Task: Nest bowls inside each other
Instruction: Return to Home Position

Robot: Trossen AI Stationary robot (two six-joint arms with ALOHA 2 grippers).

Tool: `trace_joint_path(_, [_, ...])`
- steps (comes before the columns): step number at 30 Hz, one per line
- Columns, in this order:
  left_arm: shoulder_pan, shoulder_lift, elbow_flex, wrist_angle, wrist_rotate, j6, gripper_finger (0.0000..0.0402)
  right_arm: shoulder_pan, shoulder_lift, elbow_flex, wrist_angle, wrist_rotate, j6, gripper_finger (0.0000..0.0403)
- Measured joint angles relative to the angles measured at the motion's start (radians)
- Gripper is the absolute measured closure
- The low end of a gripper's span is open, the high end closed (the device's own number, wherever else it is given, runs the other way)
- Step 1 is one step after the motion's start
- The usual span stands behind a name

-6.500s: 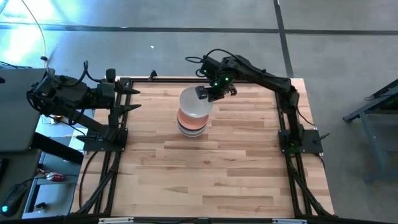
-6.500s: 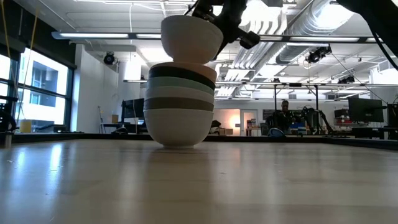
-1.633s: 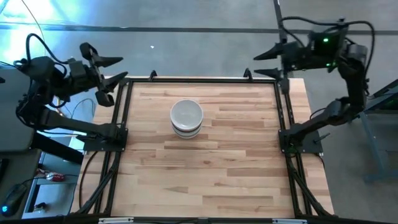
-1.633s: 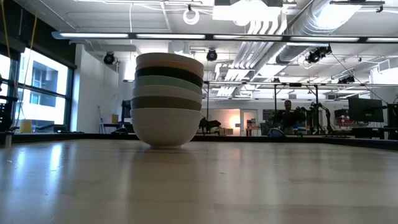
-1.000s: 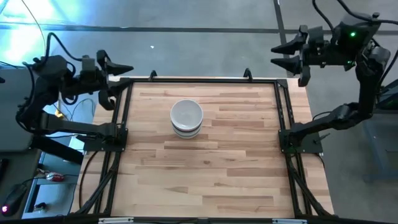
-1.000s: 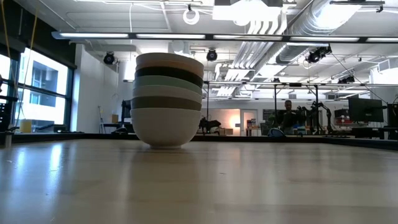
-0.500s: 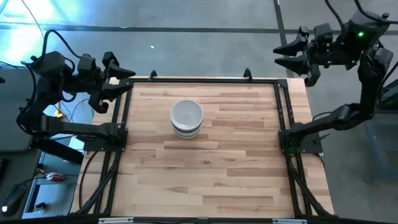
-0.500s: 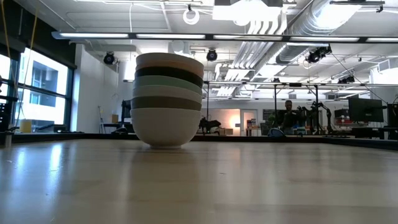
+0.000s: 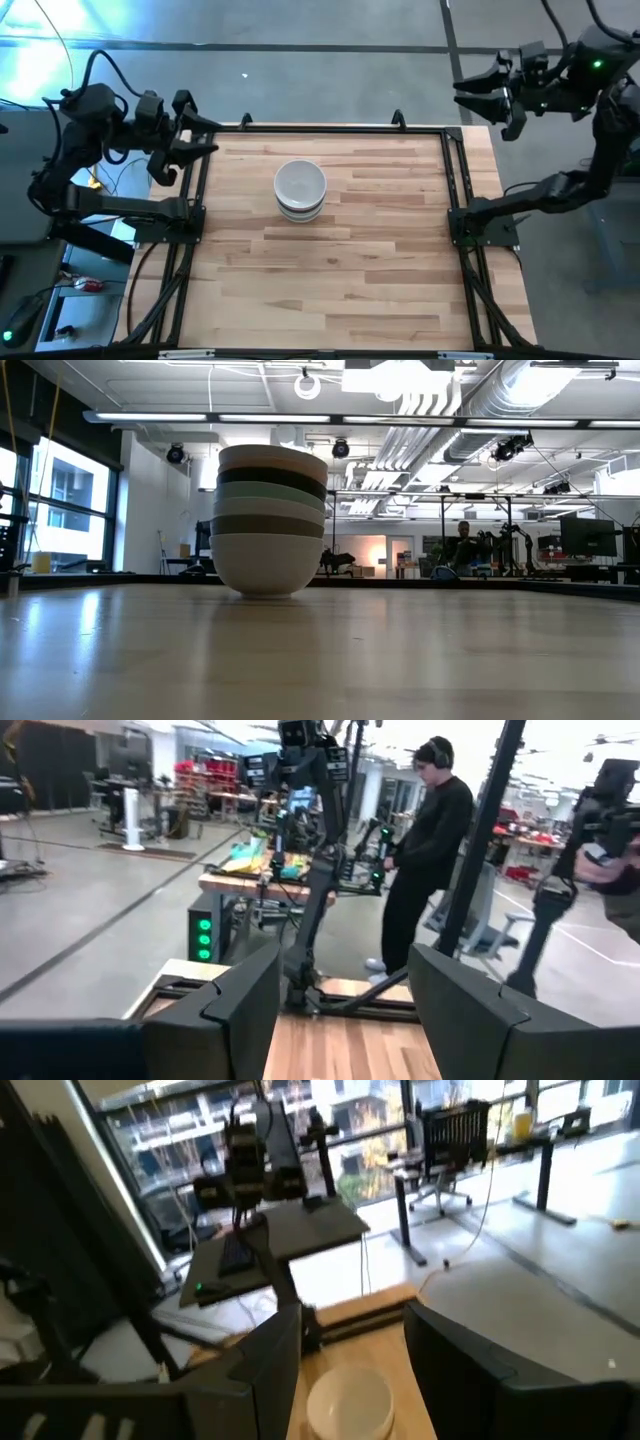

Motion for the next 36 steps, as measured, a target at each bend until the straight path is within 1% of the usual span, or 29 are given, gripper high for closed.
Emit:
trace_joint_path(3, [0.0,0.009,0.0,-0.004,0.014,0.001,0.0195,0.0,-0.003,-0.005,-0.039,-0.002,-0.004,0.0231])
trace_joint_path(7, [0.0,0.023,0.0,-0.013,0.013,0.006,0.0195,0.0,-0.024,-0.064,-0.041,0.006,0.005,0.0231])
trace_joint_path(11, [0.0,0.033,0.0,-0.02,0.013,0.011,0.0195,0.0,-0.066,-0.152,-0.027,0.066,0.006,0.0231])
trace_joint_path(15, [0.0,0.033,0.0,-0.018,0.01,0.019,0.0195,0.0,-0.122,-0.251,0.061,0.076,0.004,0.0231])
trace_joint_path(18, [0.0,0.033,0.0,0.002,0.007,0.019,0.0195,0.0,-0.16,-0.296,0.148,0.076,0.005,0.0231])
trace_joint_path(20, [0.0,0.032,0.0,0.017,0.007,0.019,0.0195,-0.002,-0.171,-0.301,0.196,0.076,0.006,0.0231])
trace_joint_path(24, [0.0,0.032,0.0,0.051,0.006,0.029,0.0195,-0.002,-0.171,-0.268,0.208,0.071,-0.01,0.0231])
trace_joint_path(28, [0.0,0.034,0.0,0.062,0.006,0.03,0.0195,-0.002,-0.171,-0.26,0.218,0.018,-0.012,0.0231])
trace_joint_path(32, [0.0,0.036,0.0,0.071,0.006,0.028,0.0195,-0.002,-0.172,-0.26,0.243,0.001,0.025,0.0231])
trace_joint_path(36, [0.0,0.035,0.0,0.081,0.006,0.027,0.0195,-0.002,-0.172,-0.26,0.295,-0.064,0.047,0.0231])
